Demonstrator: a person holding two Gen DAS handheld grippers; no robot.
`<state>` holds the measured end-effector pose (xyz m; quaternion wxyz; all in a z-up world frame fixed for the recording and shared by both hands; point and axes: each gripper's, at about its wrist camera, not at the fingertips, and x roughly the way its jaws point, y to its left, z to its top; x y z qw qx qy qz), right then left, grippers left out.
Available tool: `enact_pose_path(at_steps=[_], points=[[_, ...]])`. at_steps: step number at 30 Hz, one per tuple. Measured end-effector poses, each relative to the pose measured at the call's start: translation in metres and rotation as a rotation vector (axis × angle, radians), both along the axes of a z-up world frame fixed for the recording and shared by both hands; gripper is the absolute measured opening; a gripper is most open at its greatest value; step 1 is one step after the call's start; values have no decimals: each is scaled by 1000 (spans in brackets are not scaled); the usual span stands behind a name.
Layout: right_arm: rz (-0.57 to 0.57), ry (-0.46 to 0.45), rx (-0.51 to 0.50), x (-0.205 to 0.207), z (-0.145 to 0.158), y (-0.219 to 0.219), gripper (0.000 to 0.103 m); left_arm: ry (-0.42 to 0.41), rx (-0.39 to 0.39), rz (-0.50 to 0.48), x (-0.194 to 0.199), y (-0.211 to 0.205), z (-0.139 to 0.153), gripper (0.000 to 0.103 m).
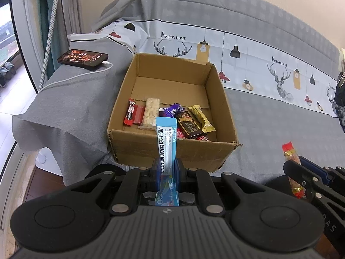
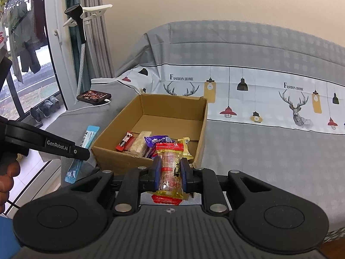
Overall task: Organize snacks
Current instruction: 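Carry the blue stick and orange candy over the box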
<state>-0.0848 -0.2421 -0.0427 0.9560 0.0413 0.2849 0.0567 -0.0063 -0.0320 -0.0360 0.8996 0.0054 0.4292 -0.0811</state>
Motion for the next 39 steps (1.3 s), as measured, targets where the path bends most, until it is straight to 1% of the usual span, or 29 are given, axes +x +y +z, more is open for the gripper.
enact_pose_path(at_steps=[25,39], points=[[4,66,0,18,-11,1,20,39,13,-1,15,-3,-11,14],[-6,83,-9,40,-12,5,20,47,8,19,40,4,-11,14]])
